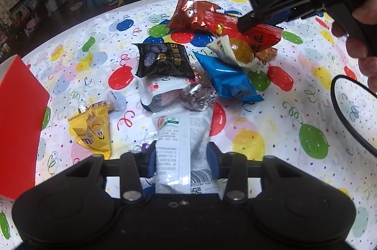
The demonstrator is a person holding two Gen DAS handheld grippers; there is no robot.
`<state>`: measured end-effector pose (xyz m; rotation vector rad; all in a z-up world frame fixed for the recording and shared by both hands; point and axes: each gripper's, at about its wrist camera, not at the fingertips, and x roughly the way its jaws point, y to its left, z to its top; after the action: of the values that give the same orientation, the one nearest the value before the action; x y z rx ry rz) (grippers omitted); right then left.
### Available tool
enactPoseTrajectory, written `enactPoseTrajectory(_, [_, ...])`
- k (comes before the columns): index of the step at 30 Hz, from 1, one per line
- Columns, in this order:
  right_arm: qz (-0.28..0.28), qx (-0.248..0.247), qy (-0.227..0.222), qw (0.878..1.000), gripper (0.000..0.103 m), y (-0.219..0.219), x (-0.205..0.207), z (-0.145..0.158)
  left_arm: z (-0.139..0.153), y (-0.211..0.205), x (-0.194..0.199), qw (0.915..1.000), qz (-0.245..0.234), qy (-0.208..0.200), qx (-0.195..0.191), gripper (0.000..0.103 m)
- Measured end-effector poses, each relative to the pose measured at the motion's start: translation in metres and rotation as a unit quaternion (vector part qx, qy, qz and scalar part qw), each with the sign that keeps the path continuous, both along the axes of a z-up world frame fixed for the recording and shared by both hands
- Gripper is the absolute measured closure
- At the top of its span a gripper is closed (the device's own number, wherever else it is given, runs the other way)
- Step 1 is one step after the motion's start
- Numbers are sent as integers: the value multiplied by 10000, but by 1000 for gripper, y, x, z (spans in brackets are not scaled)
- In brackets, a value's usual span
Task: Organize snacks
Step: 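Grasp the white squeeze pouch with the left tool while the right tool grasps the red chip bag, then carry the white pouch and red chip bag over the shoebox with both tools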
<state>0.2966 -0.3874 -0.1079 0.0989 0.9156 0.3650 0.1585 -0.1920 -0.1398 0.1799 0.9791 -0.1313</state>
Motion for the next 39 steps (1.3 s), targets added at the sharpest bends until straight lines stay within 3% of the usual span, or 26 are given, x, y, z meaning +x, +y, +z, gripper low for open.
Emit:
enactPoseTrajectory(6, [-151, 36, -101, 9998, 80, -8, -10, 10, 6, 10, -3, 9996, 52, -30, -261, 81])
enactPoseTrajectory(14, [-422, 50, -275, 9987, 87, -14, -37, 34, 15, 34, -15, 9984, 26, -75, -567, 82])
enactPoseTrajectory(21, [-567, 84, -470, 9973, 88, -1, -74, 62, 46, 64, -30, 9956, -86, -262, -895, 82])
enactPoseTrajectory(30, [-347, 181, -712, 9967, 89, 53, -113, 99, 90, 115, -41, 9925, -86, -578, -1078, 82])
enactPoseTrajectory(39, [220, 436, -868, 9950, 89, 127, -128, 132, 131, 176, -42, 9891, 111, -947, -1125, 82])
